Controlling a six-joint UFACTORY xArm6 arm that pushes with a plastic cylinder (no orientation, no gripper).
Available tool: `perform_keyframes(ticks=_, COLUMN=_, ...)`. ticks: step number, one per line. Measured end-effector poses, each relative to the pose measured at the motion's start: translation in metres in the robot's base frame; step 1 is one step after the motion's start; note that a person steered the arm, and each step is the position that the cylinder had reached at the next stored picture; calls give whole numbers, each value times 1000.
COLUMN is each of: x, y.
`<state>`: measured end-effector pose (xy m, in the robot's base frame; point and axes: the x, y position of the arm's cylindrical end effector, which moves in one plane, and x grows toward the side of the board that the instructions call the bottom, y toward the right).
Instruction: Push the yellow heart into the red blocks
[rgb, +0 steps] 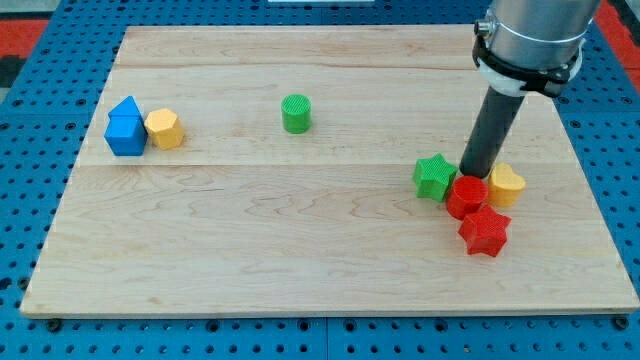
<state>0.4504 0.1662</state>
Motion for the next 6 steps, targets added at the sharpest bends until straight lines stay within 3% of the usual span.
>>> perform_keyframes(ticks=1, x=-41, y=10)
perform_keyframes(ticks=2, x=11, y=53)
perform_keyframes(ticks=3, x=60, y=16)
perform_keyframes(ticks=4, x=20, y=37)
perform_keyframes(ticks=5, x=-65, y=0)
perform_keyframes(ticks=6, x=-126, y=-112)
